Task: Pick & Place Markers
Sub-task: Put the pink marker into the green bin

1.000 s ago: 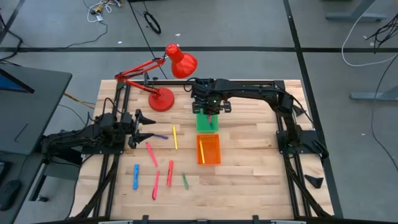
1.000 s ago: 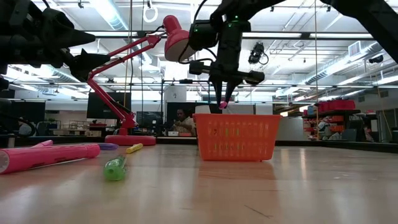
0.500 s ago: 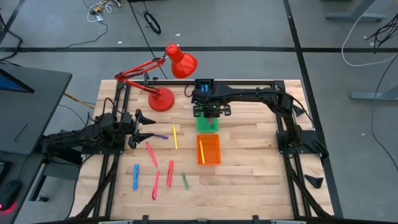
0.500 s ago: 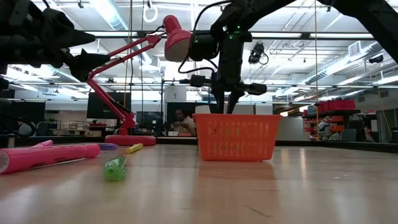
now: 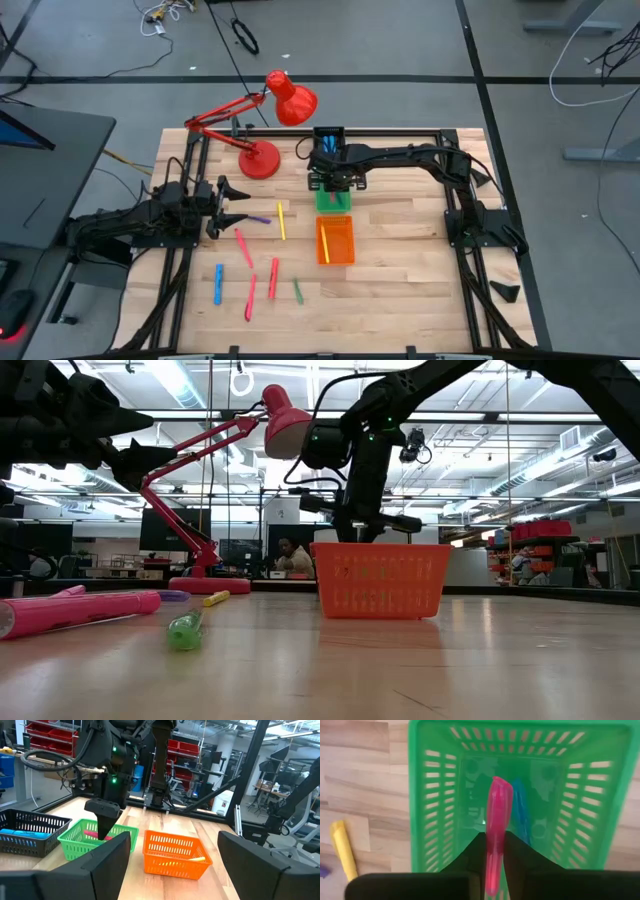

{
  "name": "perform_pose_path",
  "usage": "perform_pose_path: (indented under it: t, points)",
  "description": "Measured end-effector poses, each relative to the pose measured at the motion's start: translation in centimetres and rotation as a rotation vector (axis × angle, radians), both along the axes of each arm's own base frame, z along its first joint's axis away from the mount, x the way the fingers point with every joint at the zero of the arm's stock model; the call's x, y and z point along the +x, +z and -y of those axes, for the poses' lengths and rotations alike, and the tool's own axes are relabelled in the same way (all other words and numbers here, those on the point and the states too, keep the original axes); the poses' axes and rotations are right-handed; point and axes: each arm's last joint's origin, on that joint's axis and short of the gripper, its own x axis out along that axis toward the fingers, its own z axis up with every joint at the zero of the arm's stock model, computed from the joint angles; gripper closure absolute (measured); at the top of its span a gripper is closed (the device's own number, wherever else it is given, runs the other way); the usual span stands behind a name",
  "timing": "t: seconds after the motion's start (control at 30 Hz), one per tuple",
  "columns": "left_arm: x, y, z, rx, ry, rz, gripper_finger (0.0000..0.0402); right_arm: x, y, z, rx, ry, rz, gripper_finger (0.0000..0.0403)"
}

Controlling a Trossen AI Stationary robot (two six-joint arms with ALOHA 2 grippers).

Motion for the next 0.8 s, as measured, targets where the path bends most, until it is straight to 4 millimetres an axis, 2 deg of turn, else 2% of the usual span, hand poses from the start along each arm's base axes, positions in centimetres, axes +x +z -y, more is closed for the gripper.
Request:
perform_pose_path:
  t: [0.33, 0.8]
  points:
    - [0.0, 0.0, 0.0, 0.0, 0.0, 0.0, 0.0094, -0.6, -1.5, -0.3, 0.012, 0.013, -0.023, 0.0358]
    - [0.0, 0.0, 0.0, 0.0, 0.0, 0.0, 0.0094, 0.0, -1.4, -0.3, 0.02, 0.055, 0.038, 0.0341]
